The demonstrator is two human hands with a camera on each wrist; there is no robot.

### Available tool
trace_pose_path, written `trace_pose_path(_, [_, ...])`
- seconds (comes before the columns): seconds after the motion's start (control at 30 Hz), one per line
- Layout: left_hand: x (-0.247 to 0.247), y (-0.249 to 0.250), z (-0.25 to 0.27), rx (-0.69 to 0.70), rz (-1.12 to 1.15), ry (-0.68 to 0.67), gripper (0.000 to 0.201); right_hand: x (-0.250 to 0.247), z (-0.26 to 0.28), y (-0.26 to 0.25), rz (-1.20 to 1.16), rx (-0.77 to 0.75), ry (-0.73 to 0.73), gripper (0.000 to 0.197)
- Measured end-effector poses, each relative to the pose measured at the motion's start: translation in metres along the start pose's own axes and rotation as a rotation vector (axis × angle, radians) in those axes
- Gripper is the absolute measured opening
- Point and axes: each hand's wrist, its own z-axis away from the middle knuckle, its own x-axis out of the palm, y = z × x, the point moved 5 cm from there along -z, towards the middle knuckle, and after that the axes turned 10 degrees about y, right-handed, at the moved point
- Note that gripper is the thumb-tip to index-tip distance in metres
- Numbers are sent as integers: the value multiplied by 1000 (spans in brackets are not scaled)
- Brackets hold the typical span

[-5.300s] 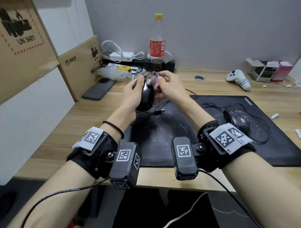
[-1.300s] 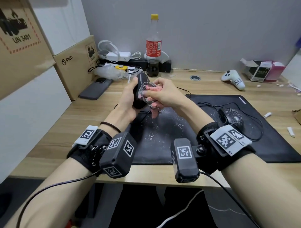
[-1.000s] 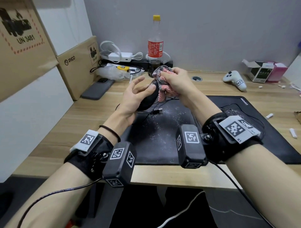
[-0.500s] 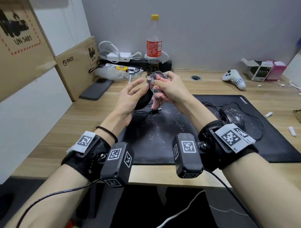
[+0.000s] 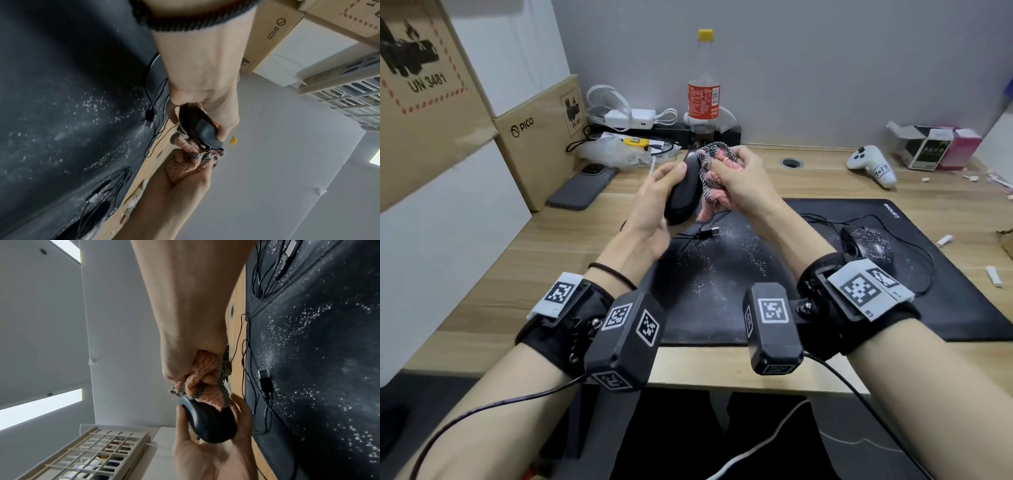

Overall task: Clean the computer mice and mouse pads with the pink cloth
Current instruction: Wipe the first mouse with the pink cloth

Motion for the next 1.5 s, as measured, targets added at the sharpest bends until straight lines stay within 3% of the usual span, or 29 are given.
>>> trace_pose_path(0.23, [-1, 3, -2, 0, 91, 62, 30, 4, 2, -9, 52, -136, -14, 17])
trace_pose_path(0.6, [-2, -6, -10, -72, 300, 112, 19, 20, 19, 5, 224, 4, -211, 19])
trace_pose_path(0.73, [-2, -7, -9, -162, 296, 135, 35, 27, 29, 18, 353, 64, -356, 24])
trace_pose_path(0.83, [0, 7, -9, -155, 324, 101, 34, 18, 25, 22, 455, 10, -243, 24])
trace_pose_path(0.9, [-3, 12, -9, -141, 293, 98, 36, 10, 21, 20, 363, 46, -194, 29])
trace_pose_path(1.0, [-5, 6, -5, -210, 231, 99, 46, 9, 17, 7, 160, 37, -195, 26])
trace_pose_path(1.27, [2, 7, -2, -258, 257, 121, 63, 27, 24, 4, 381, -155, -286, 34])
trace_pose_path(1.4, [-1, 9, -7, -274, 312, 104, 59, 22, 23, 8, 263, -72, -272, 26])
trace_pose_path(1.5, [-5, 10, -9, -251, 370, 72, 47, 15, 13, 7, 116, -17, -169, 11])
